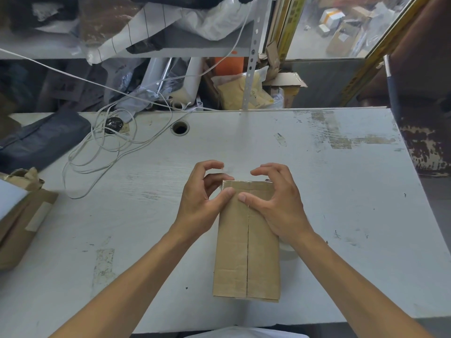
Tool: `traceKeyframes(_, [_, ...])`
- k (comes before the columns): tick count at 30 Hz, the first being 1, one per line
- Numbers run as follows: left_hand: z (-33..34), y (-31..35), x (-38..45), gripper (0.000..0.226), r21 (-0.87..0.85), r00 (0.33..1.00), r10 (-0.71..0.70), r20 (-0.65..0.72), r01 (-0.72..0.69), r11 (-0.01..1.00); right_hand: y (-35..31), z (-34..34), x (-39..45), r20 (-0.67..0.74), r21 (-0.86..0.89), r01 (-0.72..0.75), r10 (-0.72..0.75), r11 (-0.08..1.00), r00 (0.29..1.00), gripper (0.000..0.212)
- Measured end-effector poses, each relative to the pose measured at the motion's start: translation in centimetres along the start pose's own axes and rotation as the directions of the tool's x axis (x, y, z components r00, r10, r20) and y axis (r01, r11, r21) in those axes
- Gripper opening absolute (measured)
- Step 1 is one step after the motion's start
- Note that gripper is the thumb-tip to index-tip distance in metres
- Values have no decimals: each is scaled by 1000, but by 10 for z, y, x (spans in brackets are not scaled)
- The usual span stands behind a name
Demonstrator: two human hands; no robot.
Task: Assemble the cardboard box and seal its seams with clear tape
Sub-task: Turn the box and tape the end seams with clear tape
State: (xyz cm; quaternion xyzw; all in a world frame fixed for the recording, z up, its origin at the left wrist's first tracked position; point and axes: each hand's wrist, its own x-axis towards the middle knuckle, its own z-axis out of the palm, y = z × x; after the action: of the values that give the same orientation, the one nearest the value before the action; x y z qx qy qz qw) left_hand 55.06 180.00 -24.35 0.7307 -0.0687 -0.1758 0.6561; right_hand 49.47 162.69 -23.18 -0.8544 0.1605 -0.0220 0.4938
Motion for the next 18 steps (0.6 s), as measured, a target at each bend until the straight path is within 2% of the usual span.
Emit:
traceKeyframes(5, [-5, 3, 5, 52, 77, 999, 16, 51, -20, 997, 0, 0, 0, -6, 8, -4, 4, 1000, 1000, 50])
traceKeyframes(10, [-1, 12, 8, 54, 153, 991, 94, 100, -109, 982, 3, -3, 4, -32, 161, 12, -6, 987, 999, 39])
traceKeyframes(14, [5, 10, 8, 49, 111, 989, 106, 101, -117, 987, 4, -7, 5, 34, 225, -21, 13, 974, 999, 19])
traceKeyframes(18, [5, 4, 4, 45, 37, 992, 70, 101, -74, 997, 6, -10, 5, 33, 207, -42, 36, 977, 999, 18])
